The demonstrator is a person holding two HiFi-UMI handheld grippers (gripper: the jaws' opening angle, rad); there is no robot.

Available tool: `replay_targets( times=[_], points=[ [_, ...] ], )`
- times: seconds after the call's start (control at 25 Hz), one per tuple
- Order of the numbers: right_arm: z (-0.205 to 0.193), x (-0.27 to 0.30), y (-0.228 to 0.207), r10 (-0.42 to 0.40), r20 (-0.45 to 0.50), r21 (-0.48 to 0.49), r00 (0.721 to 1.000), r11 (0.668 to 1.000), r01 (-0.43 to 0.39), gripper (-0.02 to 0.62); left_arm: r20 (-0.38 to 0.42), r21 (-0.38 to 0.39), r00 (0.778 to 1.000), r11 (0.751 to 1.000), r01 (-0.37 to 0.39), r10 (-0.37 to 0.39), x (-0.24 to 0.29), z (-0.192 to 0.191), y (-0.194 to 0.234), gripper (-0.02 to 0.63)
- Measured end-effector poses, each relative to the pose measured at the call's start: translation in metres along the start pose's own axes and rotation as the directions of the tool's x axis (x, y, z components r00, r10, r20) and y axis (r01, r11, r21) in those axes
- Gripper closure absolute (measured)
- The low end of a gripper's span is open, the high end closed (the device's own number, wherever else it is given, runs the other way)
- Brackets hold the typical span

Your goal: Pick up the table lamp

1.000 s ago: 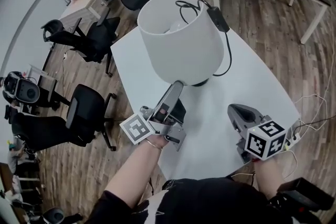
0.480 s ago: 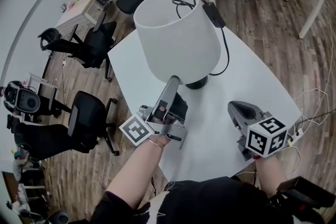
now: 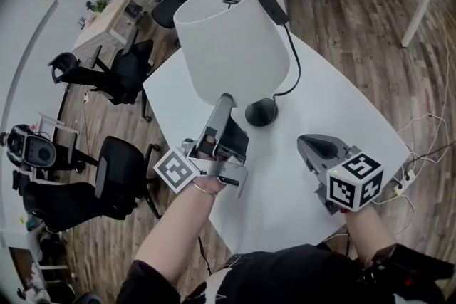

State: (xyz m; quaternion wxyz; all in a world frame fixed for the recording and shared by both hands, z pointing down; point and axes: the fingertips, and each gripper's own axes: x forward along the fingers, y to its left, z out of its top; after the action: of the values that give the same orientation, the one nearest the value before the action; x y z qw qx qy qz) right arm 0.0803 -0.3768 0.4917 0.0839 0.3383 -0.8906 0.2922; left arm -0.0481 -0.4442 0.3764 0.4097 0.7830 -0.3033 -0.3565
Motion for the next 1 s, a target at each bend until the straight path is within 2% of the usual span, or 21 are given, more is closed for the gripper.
replay_targets(
  times=[0.24,0.52,0.68,0.84,1.0],
  points=[
    [0.020,0.035,0.006,0.036,0.028,-0.093,0.999,0.995,-0.033,0.580,-0.033,0.003,0.999,1.000,0.020,-0.020,0.010,0.005,0.003,0.520],
    [0.032,0.078,0.008,0.065,0.001,-0.096,0.998,0.993,-0.065,0.580,-0.016,-0.011,0.998,0.999,0.053,-0.053,0.028,0.012,0.003,0.532],
    [0.036,0.098,0.003,0.057,-0.015,-0.104,0.998,0.993,-0.058,0.580,-0.030,-0.024,0.996,0.996,0.086,-0.086,0.033,0.017,0.005,0.545],
    [0.042,0.107,-0.003,0.050,-0.020,-0.105,0.999,0.993,-0.052,0.578,-0.005,-0.025,0.995,0.994,0.104,-0.104,0.040,0.025,0.006,0.552],
    [0.054,0.112,-0.009,0.058,-0.004,-0.098,0.998,0.993,-0.058,0.578,0.012,0.014,0.995,0.995,0.102,-0.102,0.050,0.026,0.006,0.560]
  ],
)
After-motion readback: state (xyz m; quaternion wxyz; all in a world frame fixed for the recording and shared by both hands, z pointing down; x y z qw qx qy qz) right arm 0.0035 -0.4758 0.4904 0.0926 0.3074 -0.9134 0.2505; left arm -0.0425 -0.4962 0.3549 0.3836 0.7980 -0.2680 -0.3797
